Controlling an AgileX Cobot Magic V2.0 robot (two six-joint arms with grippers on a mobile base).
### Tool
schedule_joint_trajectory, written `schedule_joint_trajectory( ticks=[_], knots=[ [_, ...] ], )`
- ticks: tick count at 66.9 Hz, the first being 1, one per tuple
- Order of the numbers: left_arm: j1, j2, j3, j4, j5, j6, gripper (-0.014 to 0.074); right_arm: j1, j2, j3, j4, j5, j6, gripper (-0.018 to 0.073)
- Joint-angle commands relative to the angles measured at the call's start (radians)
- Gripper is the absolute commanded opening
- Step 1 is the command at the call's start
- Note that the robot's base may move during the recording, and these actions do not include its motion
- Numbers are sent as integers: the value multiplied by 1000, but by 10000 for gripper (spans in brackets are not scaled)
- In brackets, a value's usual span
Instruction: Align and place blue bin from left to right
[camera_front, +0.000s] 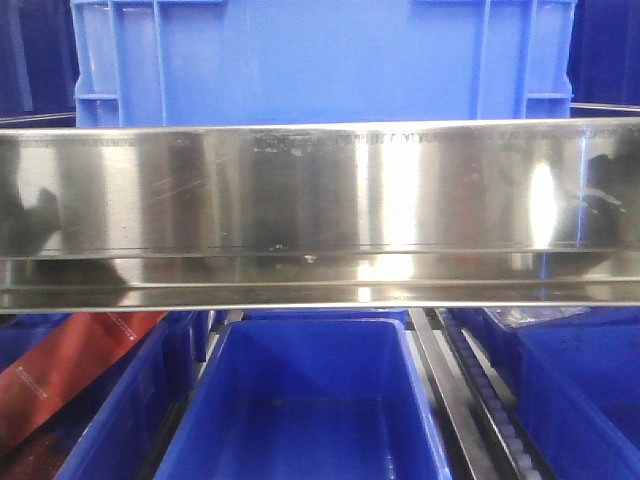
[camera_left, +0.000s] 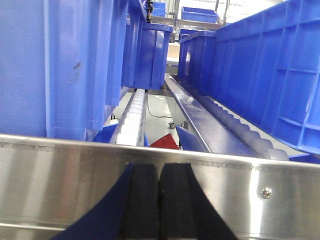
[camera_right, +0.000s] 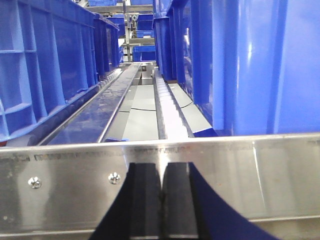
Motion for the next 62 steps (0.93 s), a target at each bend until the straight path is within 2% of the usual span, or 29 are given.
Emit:
schedule_joint_trajectory(
  ticks=[1,62],
  knots=[
    [3,-6,-1,-5,-26,2,-111,-4,-8,0,-8,-9,-5,-74],
    [3,-6,-1,-5,-26,2,-111,-4,-8,0,-8,-9,-5,-74]
  ],
)
